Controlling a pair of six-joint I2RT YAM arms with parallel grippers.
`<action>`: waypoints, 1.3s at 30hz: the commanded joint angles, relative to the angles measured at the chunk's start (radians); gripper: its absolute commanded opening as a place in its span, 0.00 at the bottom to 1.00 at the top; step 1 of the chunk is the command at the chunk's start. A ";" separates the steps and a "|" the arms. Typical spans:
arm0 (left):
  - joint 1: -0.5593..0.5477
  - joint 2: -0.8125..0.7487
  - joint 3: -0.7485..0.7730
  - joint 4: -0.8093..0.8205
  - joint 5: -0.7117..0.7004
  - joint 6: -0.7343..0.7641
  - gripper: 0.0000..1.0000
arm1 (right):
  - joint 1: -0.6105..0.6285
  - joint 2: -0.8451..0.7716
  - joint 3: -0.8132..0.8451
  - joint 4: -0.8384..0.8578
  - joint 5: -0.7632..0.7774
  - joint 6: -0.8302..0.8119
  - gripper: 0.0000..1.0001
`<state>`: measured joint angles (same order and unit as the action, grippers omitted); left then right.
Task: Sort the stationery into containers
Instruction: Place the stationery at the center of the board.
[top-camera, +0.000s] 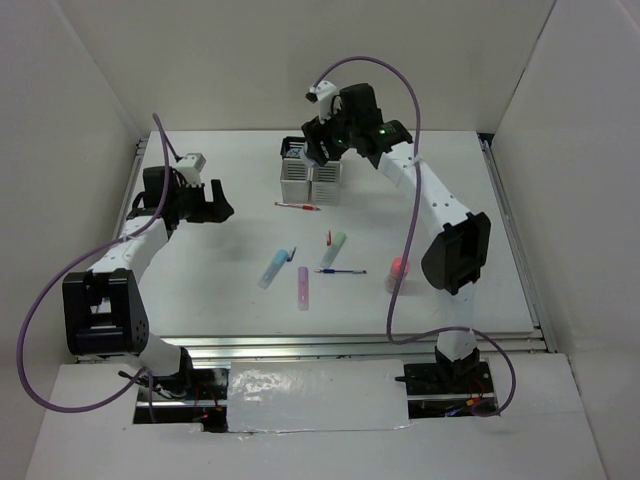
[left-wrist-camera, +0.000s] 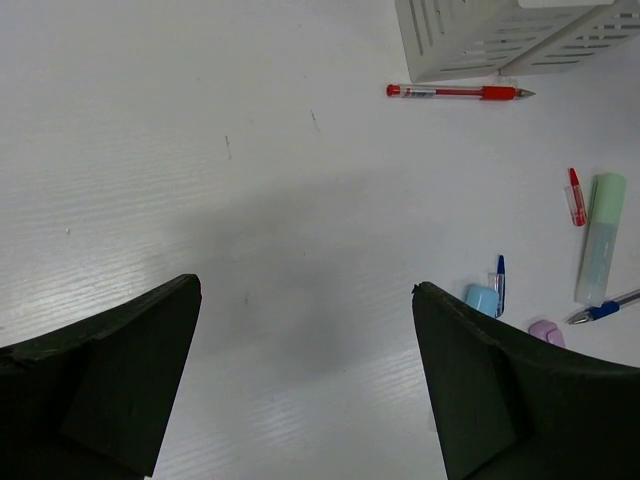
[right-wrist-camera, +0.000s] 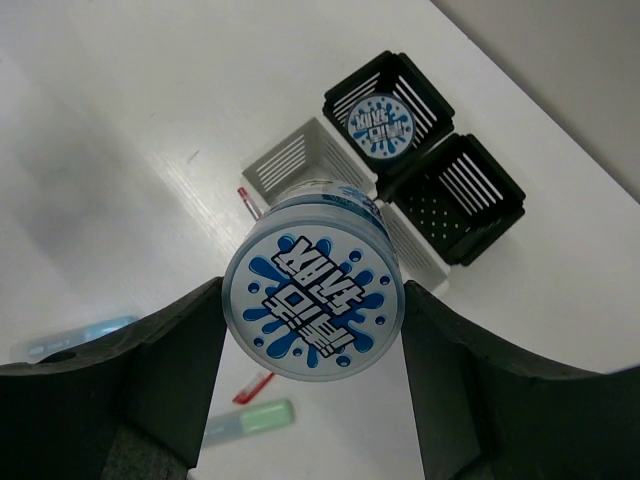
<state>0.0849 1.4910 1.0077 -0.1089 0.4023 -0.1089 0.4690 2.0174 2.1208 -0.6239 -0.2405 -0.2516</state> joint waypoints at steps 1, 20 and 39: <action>0.012 -0.002 -0.001 0.049 0.040 -0.002 0.99 | 0.002 0.053 0.100 0.108 0.037 0.002 0.33; 0.144 -0.074 -0.093 0.175 0.113 -0.097 0.99 | 0.172 0.138 0.163 0.194 -0.052 -0.017 0.32; 0.299 -0.196 -0.188 0.164 0.175 -0.017 0.99 | 0.342 0.405 0.166 0.204 -0.103 -0.041 0.38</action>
<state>0.3725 1.3251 0.8349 0.0231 0.5449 -0.1562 0.7933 2.4420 2.2456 -0.4953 -0.3191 -0.2798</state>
